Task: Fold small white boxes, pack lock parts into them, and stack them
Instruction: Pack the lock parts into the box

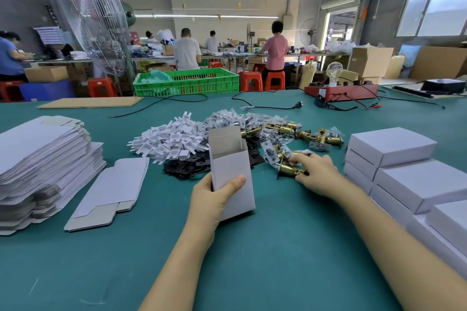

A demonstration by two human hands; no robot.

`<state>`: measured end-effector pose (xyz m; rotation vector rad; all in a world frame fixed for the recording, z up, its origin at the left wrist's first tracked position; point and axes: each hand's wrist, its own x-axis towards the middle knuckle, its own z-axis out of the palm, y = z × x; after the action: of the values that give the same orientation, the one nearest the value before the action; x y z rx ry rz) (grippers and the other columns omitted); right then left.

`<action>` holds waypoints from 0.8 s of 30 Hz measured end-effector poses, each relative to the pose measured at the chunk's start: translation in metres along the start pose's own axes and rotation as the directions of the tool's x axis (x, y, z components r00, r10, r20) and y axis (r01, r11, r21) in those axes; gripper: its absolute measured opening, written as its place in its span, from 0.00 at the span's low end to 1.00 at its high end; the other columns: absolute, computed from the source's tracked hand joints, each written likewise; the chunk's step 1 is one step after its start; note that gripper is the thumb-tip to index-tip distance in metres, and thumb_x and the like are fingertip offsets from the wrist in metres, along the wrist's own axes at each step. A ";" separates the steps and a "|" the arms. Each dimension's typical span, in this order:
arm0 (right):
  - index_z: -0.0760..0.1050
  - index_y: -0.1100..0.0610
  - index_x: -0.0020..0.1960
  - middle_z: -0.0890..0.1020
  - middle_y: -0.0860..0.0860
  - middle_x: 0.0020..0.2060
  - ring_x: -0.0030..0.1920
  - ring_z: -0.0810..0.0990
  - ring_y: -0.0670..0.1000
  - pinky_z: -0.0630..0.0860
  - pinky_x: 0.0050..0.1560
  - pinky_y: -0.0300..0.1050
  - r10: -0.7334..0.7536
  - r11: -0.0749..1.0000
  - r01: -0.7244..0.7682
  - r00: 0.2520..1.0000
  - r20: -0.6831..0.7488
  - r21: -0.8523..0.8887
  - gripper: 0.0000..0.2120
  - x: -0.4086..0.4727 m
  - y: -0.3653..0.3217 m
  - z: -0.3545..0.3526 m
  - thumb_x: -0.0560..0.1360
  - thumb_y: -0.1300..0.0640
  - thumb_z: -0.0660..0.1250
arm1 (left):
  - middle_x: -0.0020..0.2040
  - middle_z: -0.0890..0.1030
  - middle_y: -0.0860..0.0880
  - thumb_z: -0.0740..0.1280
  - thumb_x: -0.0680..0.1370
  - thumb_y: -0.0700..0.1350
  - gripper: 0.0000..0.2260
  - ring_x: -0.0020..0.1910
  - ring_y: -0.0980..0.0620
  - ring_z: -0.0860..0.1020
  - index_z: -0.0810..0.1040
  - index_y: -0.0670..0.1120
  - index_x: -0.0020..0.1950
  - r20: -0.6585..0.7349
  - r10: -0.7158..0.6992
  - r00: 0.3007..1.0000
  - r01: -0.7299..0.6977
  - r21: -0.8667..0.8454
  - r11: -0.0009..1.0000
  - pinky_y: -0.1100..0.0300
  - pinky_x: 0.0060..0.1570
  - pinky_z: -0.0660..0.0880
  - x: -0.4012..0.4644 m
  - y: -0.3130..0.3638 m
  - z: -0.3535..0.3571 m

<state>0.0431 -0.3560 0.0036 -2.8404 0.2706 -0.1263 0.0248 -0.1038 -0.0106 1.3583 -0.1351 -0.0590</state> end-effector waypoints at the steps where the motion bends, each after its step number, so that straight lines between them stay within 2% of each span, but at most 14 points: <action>1: 0.67 0.43 0.68 0.72 0.54 0.64 0.63 0.67 0.59 0.68 0.61 0.52 -0.018 0.999 0.017 1.000 0.013 0.050 0.20 -0.001 0.001 -0.001 0.77 0.54 0.65 | 0.44 0.86 0.56 0.77 0.70 0.45 0.11 0.41 0.56 0.84 0.82 0.52 0.51 -0.004 -0.002 1.000 0.002 0.006 1.000 0.65 0.35 0.79 0.000 0.000 0.000; 4: 0.70 0.49 0.67 0.74 0.52 0.59 0.54 0.72 0.52 0.69 0.51 0.43 -0.083 0.983 0.083 0.997 -0.010 0.166 0.21 -0.004 0.005 -0.010 0.76 0.58 0.67 | 0.45 0.86 0.55 0.77 0.70 0.45 0.12 0.43 0.54 0.84 0.82 0.52 0.51 -0.010 -0.005 1.000 0.005 0.025 1.000 0.63 0.38 0.79 -0.001 0.002 0.000; 7: 0.74 0.53 0.57 0.75 0.48 0.41 0.41 0.72 0.48 0.67 0.36 0.39 -0.087 0.947 0.139 0.979 -0.186 0.291 0.12 -0.008 0.002 -0.025 0.75 0.57 0.69 | 0.46 0.86 0.55 0.80 0.66 0.48 0.16 0.44 0.55 0.84 0.82 0.52 0.51 0.033 0.028 0.999 -0.030 0.049 0.998 0.65 0.37 0.79 -0.004 0.003 0.003; 8: 0.74 0.53 0.54 0.75 0.48 0.39 0.40 0.73 0.50 0.68 0.35 0.38 -0.082 0.929 0.163 0.966 -0.244 0.333 0.09 -0.010 -0.001 -0.031 0.74 0.56 0.70 | 0.46 0.86 0.55 0.81 0.64 0.49 0.18 0.44 0.55 0.84 0.83 0.52 0.51 0.053 0.042 0.998 -0.045 0.070 0.997 0.65 0.37 0.78 -0.005 0.003 0.004; 10: 0.74 0.54 0.49 0.78 0.48 0.38 0.40 0.76 0.51 0.71 0.36 0.38 -0.082 0.904 0.218 0.933 -0.352 0.368 0.08 -0.014 -0.009 -0.045 0.73 0.55 0.71 | 0.46 0.86 0.54 0.79 0.62 0.50 0.17 0.45 0.56 0.83 0.84 0.54 0.49 0.098 0.070 0.993 -0.083 0.137 0.987 0.65 0.40 0.78 -0.006 0.001 0.008; 12: 0.75 0.56 0.48 0.80 0.49 0.37 0.38 0.78 0.51 0.73 0.36 0.41 -0.063 0.892 0.248 0.895 -0.442 0.377 0.08 -0.018 -0.018 -0.058 0.73 0.55 0.72 | 0.46 0.86 0.55 0.77 0.62 0.50 0.15 0.45 0.57 0.83 0.84 0.59 0.48 0.152 0.093 0.984 -0.122 0.200 0.972 0.65 0.42 0.79 -0.007 -0.001 0.011; 14: 0.75 0.57 0.47 0.82 0.51 0.36 0.35 0.81 0.50 0.77 0.37 0.43 0.009 0.837 0.257 0.876 -0.482 0.482 0.09 -0.023 -0.024 -0.069 0.74 0.54 0.72 | 0.47 0.86 0.56 0.77 0.62 0.49 0.15 0.46 0.57 0.83 0.84 0.58 0.48 0.187 0.084 0.979 -0.131 0.253 0.958 0.62 0.46 0.80 -0.008 -0.004 0.013; 15: 0.74 0.57 0.47 0.82 0.52 0.36 0.33 0.82 0.49 0.78 0.35 0.42 0.061 0.772 0.261 0.877 -0.477 0.579 0.09 -0.026 -0.028 -0.073 0.74 0.53 0.71 | 0.47 0.86 0.56 0.78 0.62 0.49 0.16 0.47 0.57 0.83 0.83 0.56 0.48 0.209 0.076 0.975 -0.135 0.284 0.949 0.61 0.47 0.80 -0.009 -0.005 0.013; 17: 0.73 0.58 0.46 0.83 0.55 0.36 0.29 0.81 0.46 0.77 0.31 0.38 0.172 0.564 0.249 0.897 -0.407 0.787 0.09 -0.030 -0.034 -0.083 0.75 0.53 0.70 | 0.46 0.85 0.57 0.78 0.62 0.49 0.17 0.45 0.59 0.82 0.82 0.55 0.49 0.254 0.070 0.965 -0.158 0.343 0.926 0.66 0.44 0.78 -0.011 -0.007 0.014; 20: 0.74 0.60 0.44 0.81 0.53 0.33 0.26 0.79 0.45 0.75 0.27 0.35 0.269 0.123 0.131 0.950 -0.160 0.984 0.10 -0.036 -0.039 -0.095 0.76 0.54 0.69 | 0.43 0.85 0.58 0.80 0.66 0.43 0.14 0.40 0.63 0.81 0.82 0.55 0.46 0.262 0.085 0.961 -0.185 0.386 0.904 0.71 0.39 0.74 -0.011 -0.009 0.014; 22: 0.74 0.61 0.44 0.79 0.53 0.31 0.26 0.77 0.46 0.74 0.25 0.34 0.207 -0.197 -0.004 0.977 0.045 0.980 0.10 -0.039 -0.039 -0.100 0.76 0.54 0.69 | 0.42 0.85 0.58 0.79 0.68 0.40 0.13 0.38 0.63 0.80 0.82 0.54 0.45 0.249 0.112 0.962 -0.208 0.405 0.890 0.71 0.38 0.73 -0.011 -0.009 0.013; 23: 0.73 0.61 0.45 0.79 0.53 0.31 0.26 0.77 0.46 0.74 0.24 0.34 0.142 -0.314 -0.075 0.982 0.125 0.946 0.09 -0.040 -0.039 -0.101 0.76 0.55 0.69 | 0.41 0.85 0.58 0.79 0.68 0.40 0.12 0.37 0.63 0.79 0.82 0.54 0.44 0.240 0.129 0.962 -0.222 0.418 0.881 0.71 0.37 0.73 -0.011 -0.009 0.013; 24: 0.73 0.62 0.46 0.79 0.54 0.31 0.26 0.76 0.46 0.74 0.24 0.34 0.071 -0.385 -0.138 0.981 0.179 0.913 0.09 -0.041 -0.039 -0.102 0.75 0.56 0.69 | 0.40 0.84 0.58 0.79 0.68 0.40 0.12 0.36 0.64 0.78 0.82 0.54 0.43 0.229 0.147 0.962 -0.236 0.429 0.872 0.71 0.36 0.73 -0.011 -0.008 0.013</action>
<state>-0.0018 -0.3388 0.1098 -0.8698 0.2188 -0.1412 0.0119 -0.1171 -0.0168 1.8008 -0.4700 0.0137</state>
